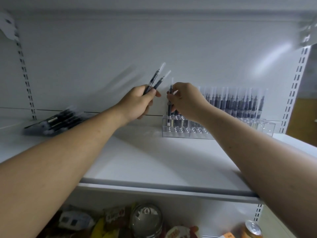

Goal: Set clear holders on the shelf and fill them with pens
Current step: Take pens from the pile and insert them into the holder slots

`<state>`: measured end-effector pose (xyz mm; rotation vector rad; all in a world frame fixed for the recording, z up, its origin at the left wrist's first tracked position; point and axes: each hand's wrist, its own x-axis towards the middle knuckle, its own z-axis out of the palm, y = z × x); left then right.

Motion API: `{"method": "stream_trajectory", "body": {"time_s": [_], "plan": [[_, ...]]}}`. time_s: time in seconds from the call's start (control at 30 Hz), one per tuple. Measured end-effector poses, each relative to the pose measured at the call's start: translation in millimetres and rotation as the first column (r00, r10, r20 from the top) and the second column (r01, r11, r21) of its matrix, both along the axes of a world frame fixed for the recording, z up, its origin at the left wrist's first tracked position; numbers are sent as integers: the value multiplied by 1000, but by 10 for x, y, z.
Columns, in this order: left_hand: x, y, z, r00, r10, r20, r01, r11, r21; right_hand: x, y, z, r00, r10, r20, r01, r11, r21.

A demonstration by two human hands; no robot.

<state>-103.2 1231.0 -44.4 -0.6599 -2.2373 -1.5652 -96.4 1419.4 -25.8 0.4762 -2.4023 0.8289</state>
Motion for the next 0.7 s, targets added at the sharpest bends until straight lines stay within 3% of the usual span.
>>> {"method": "stream_trajectory", "body": {"time_s": [0.27, 0.4, 0.57, 0.7], "plan": [[10, -29, 29, 1000, 2, -3, -1, 998, 62, 55, 29, -51, 999, 32, 20, -33, 999, 18], [17, -41, 43, 1000, -14, -7, 15, 993, 118, 106, 51, -18, 999, 27, -46, -25, 999, 26], [68, -51, 88, 996, -80, -34, 85, 983, 163, 102, 124, 83, 983, -10, -181, -18, 988, -154], [143, -19, 102, 988, -146, -40, 150, 982, 117, 150, 101, 127, 978, 103, -182, -162, 924, -346]]}}
